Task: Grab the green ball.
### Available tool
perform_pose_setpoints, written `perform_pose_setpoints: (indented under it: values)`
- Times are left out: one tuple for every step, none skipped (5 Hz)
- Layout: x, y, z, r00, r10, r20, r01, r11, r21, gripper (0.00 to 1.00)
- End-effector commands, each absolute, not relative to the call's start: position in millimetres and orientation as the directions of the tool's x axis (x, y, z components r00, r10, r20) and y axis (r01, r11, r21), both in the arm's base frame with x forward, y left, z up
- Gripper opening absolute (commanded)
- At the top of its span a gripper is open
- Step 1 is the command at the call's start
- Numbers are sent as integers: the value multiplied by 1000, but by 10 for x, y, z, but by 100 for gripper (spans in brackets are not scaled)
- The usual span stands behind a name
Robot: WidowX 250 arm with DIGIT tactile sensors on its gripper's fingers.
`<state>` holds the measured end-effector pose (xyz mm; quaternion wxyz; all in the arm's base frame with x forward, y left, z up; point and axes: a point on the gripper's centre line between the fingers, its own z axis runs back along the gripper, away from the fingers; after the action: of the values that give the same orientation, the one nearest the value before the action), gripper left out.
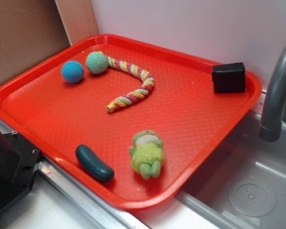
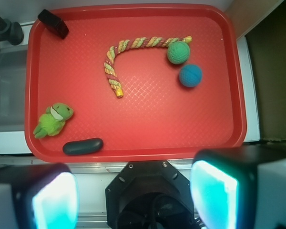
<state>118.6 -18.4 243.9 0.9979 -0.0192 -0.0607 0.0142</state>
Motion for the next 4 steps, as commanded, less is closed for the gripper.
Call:
perform_pose_setpoints:
  values:
    - [1186, -184, 2439, 992, 31, 121, -26, 999, -40, 100]
    - [1686, 202, 1939, 989, 100, 111, -105, 994, 34, 100]
    - [2000, 418, 1687, 987, 114, 109, -116, 993, 15, 100]
    - [2283, 594, 1416, 987, 72, 143, -78, 996, 37, 100]
